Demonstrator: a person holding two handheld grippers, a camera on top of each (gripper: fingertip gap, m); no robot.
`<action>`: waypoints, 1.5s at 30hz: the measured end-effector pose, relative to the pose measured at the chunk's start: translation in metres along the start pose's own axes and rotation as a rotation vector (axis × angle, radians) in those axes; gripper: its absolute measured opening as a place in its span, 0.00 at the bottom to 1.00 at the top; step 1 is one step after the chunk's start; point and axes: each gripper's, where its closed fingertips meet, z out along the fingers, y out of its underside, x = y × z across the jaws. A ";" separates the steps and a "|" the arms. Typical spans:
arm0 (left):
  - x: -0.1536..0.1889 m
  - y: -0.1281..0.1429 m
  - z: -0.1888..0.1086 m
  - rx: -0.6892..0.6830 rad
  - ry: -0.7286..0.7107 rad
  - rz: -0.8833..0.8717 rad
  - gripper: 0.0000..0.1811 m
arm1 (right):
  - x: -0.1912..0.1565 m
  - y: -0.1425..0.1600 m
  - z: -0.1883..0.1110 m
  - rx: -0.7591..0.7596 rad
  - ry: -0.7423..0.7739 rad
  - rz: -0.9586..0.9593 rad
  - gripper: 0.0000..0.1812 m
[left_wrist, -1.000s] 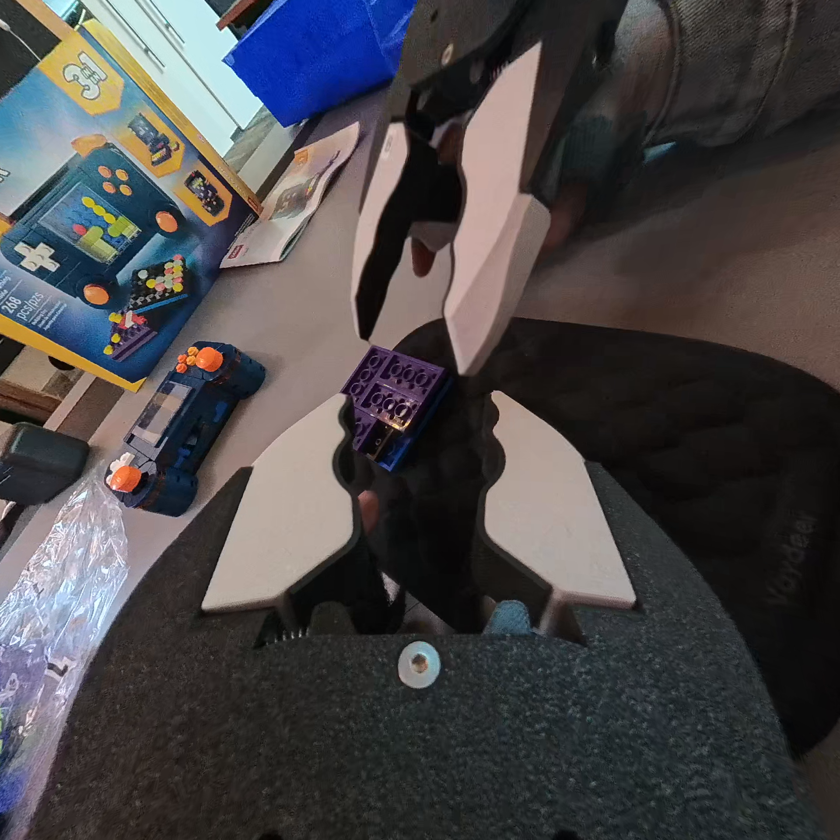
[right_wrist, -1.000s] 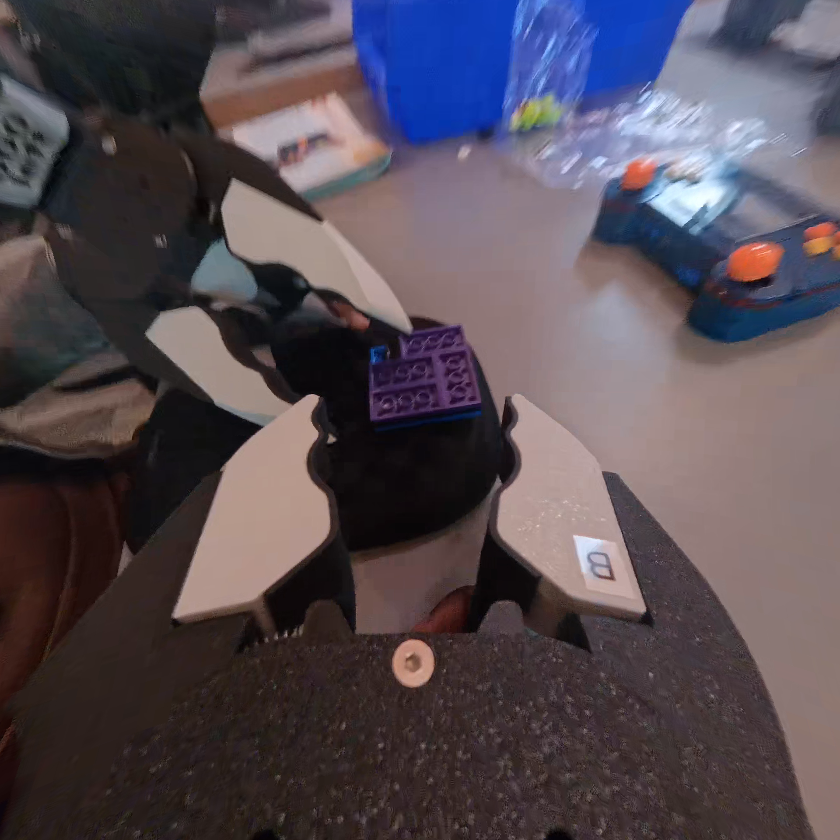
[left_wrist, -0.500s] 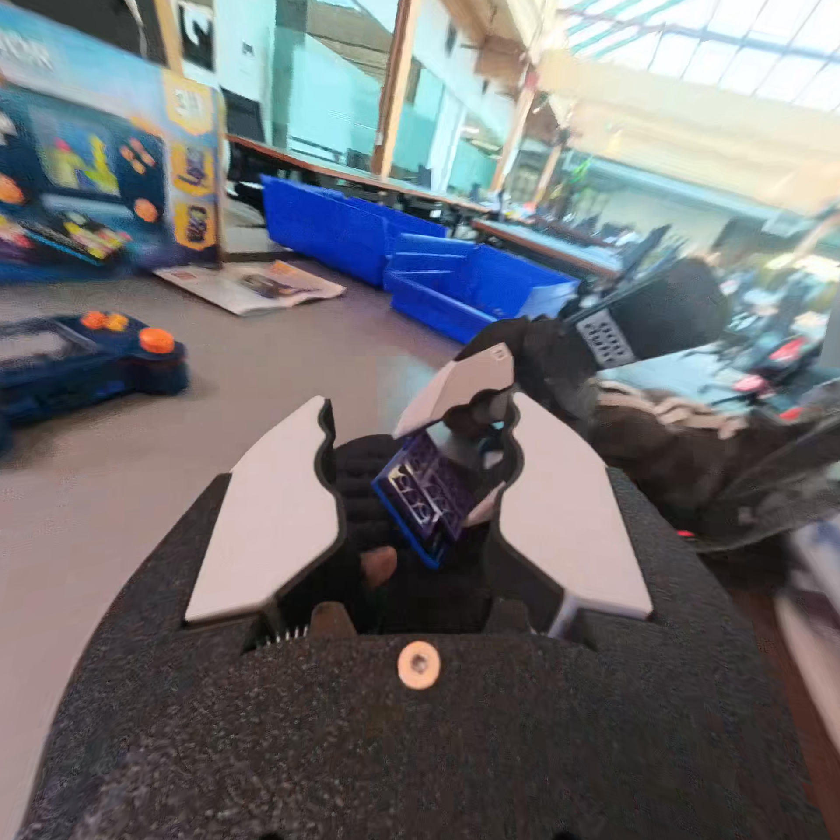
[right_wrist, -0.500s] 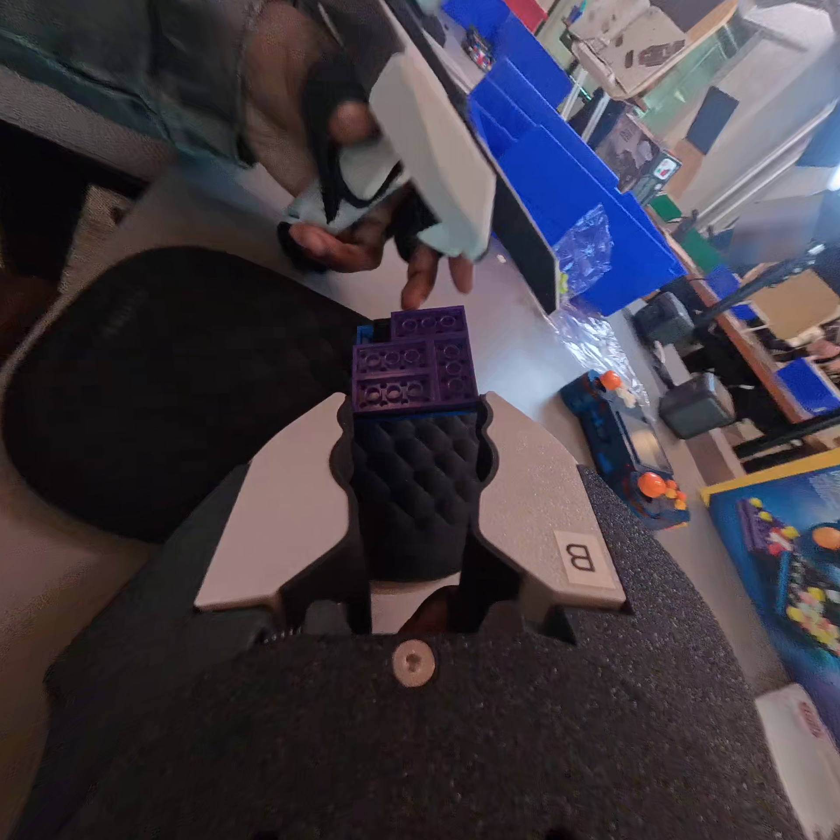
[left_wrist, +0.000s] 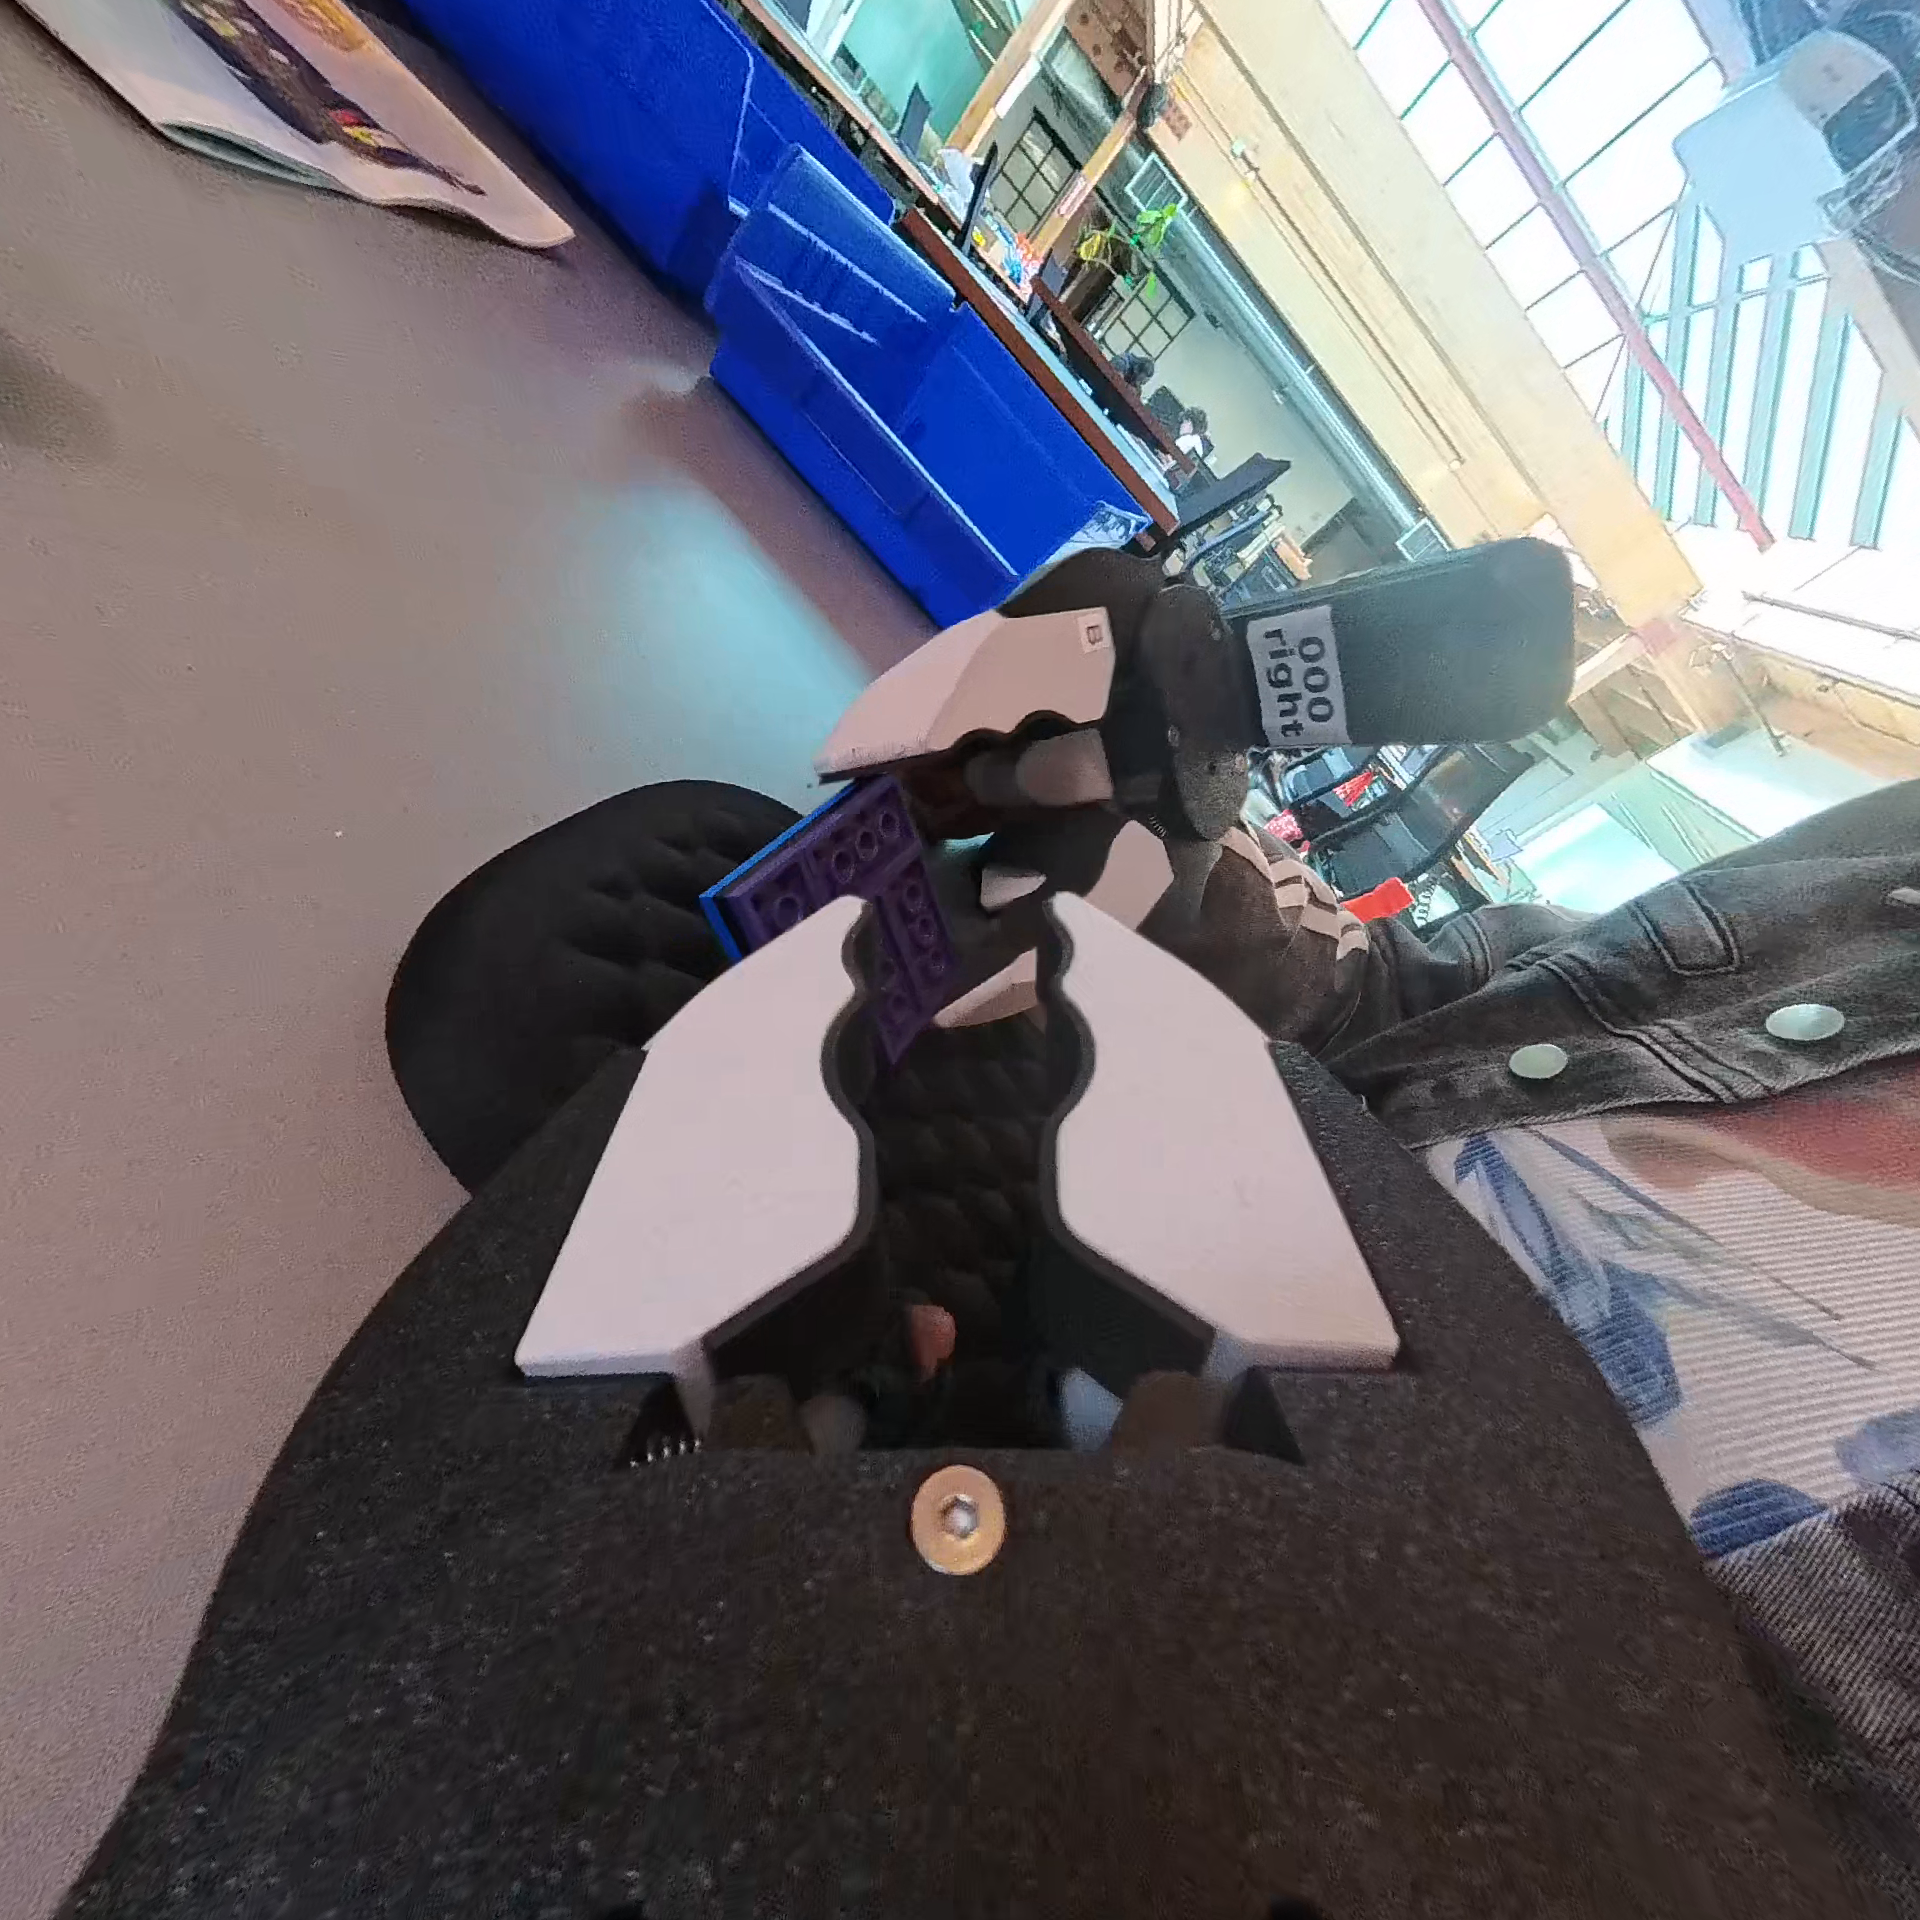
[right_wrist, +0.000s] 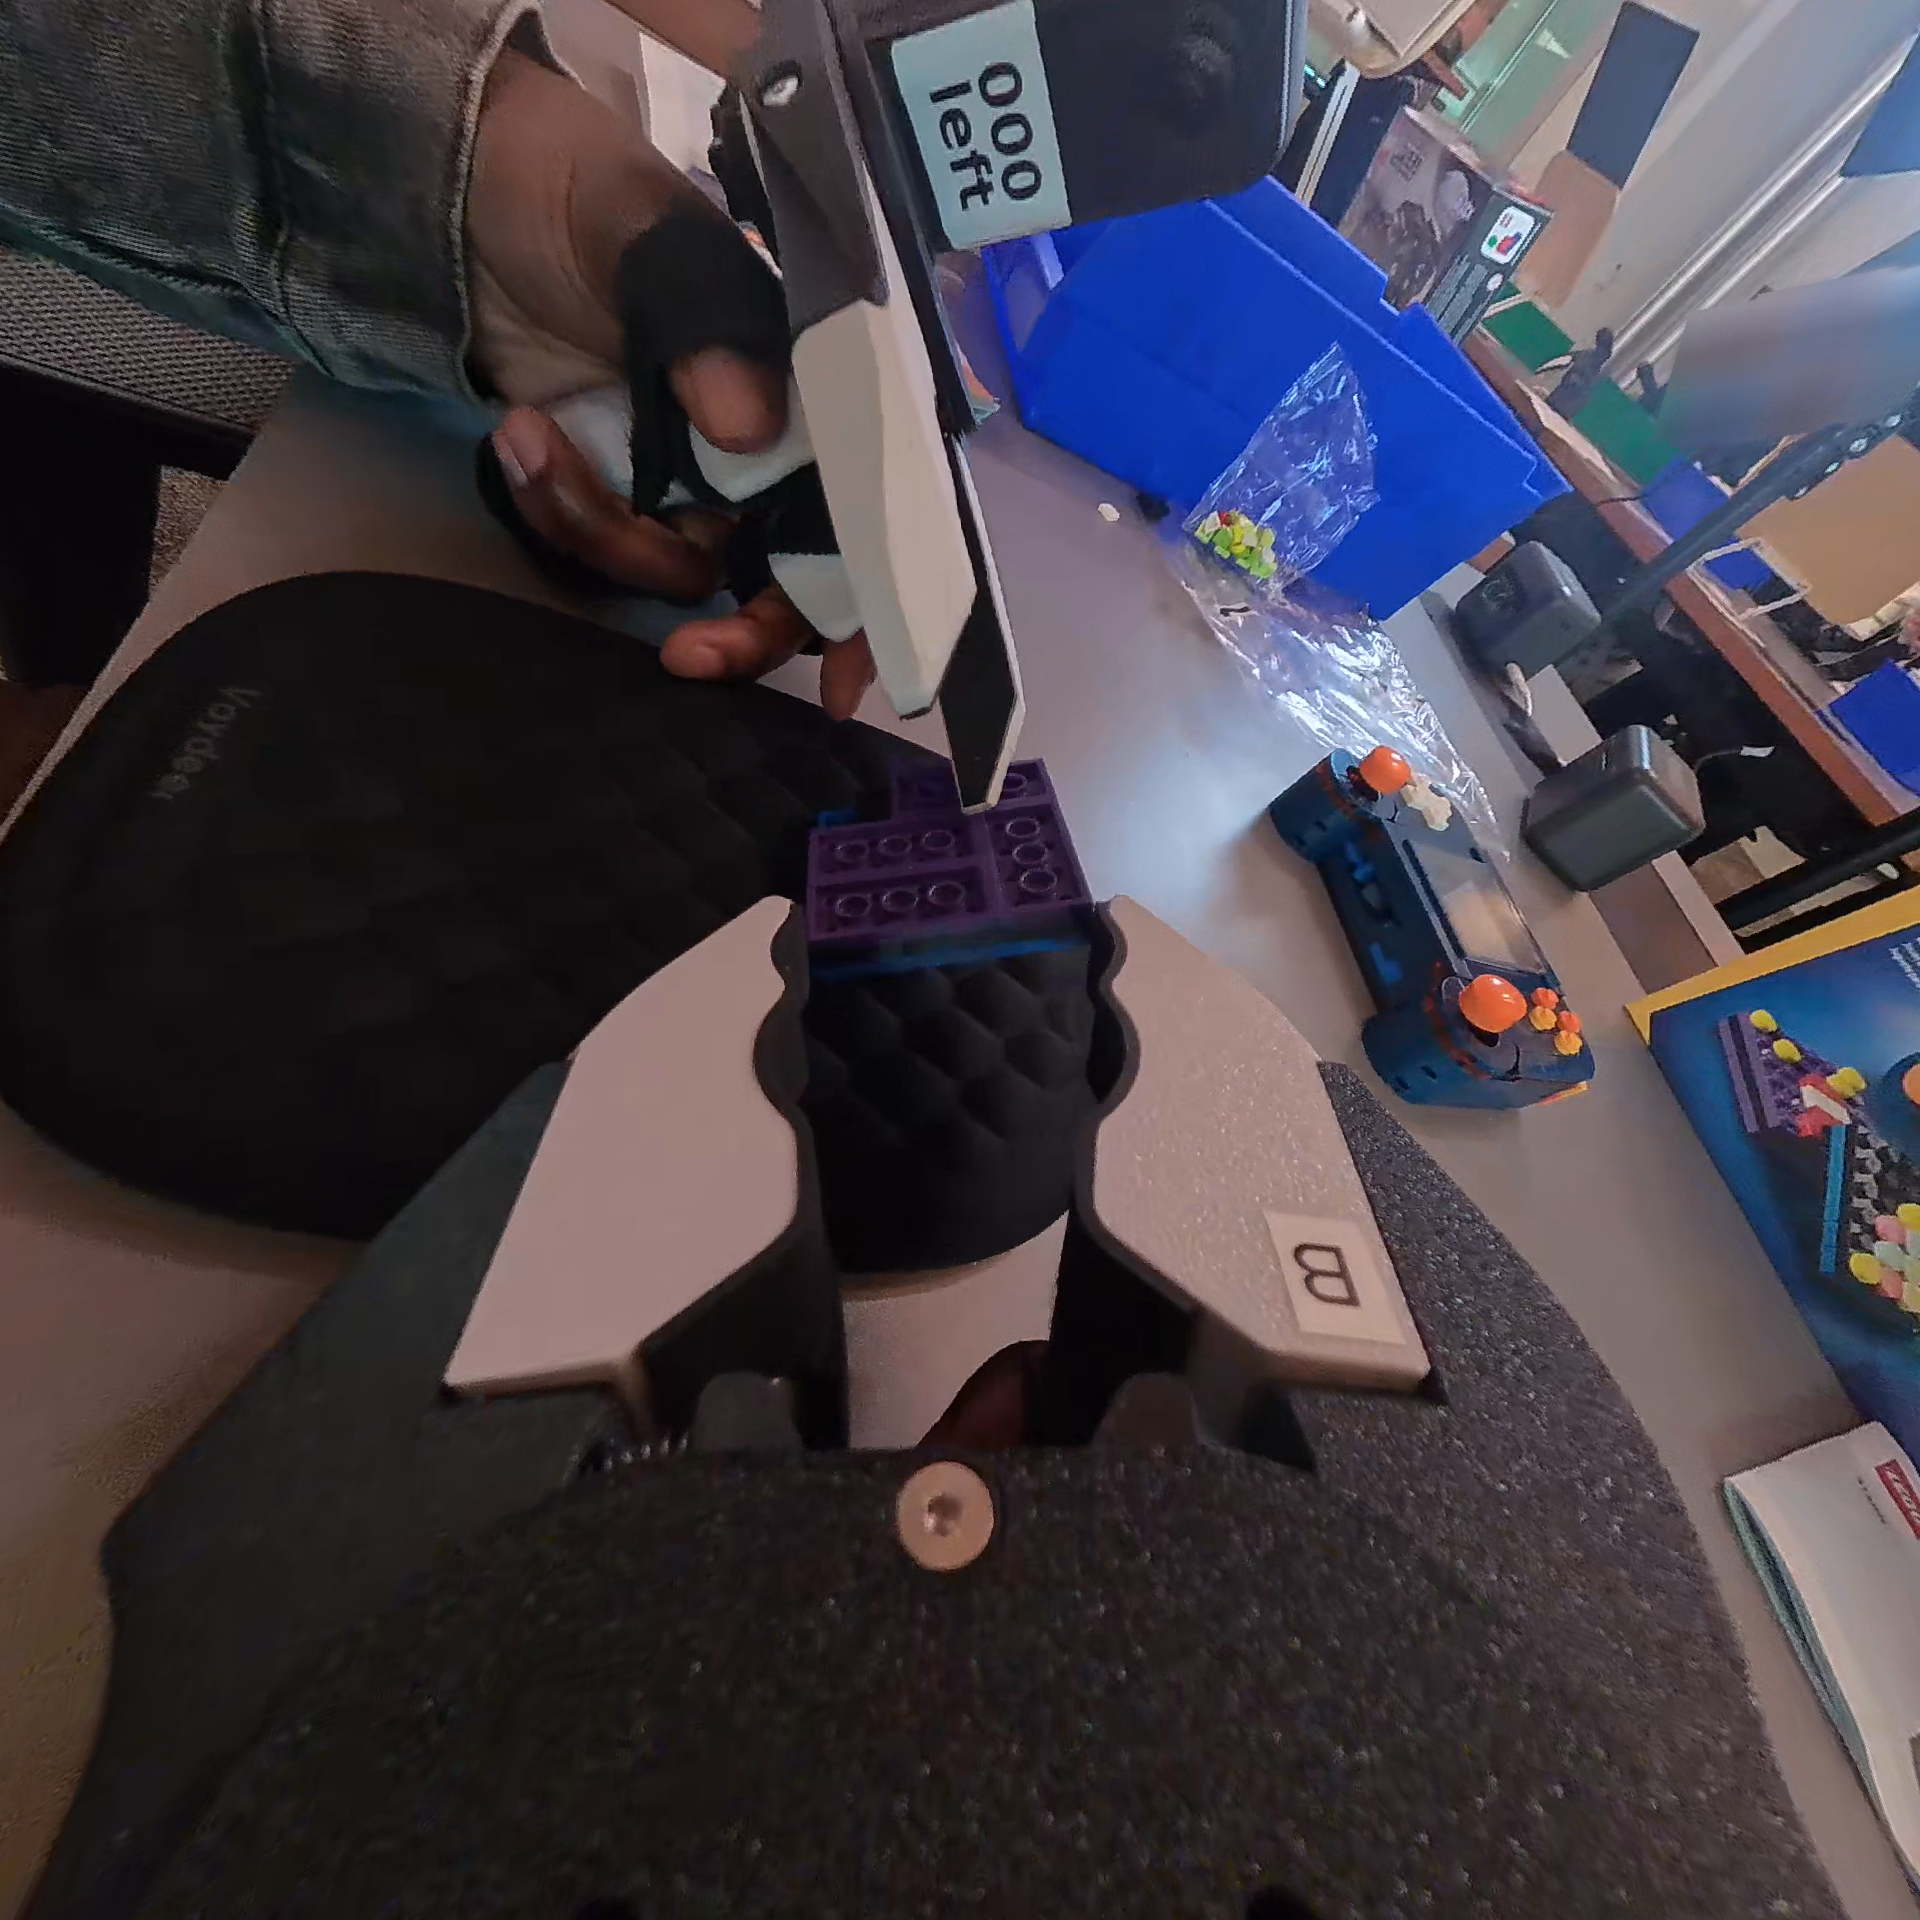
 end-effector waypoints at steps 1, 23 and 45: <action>0.000 0.000 0.000 -0.003 -0.003 -0.001 0.15 | 0.000 0.000 -0.001 0.000 0.003 -0.001 0.29; 0.011 -0.007 -0.003 0.050 0.097 0.015 0.19 | -0.009 -0.030 -0.013 0.199 -0.031 -0.078 0.29; 0.000 0.009 0.001 -0.178 -0.117 0.553 0.08 | -0.002 -0.014 -0.012 0.132 -0.067 0.056 0.17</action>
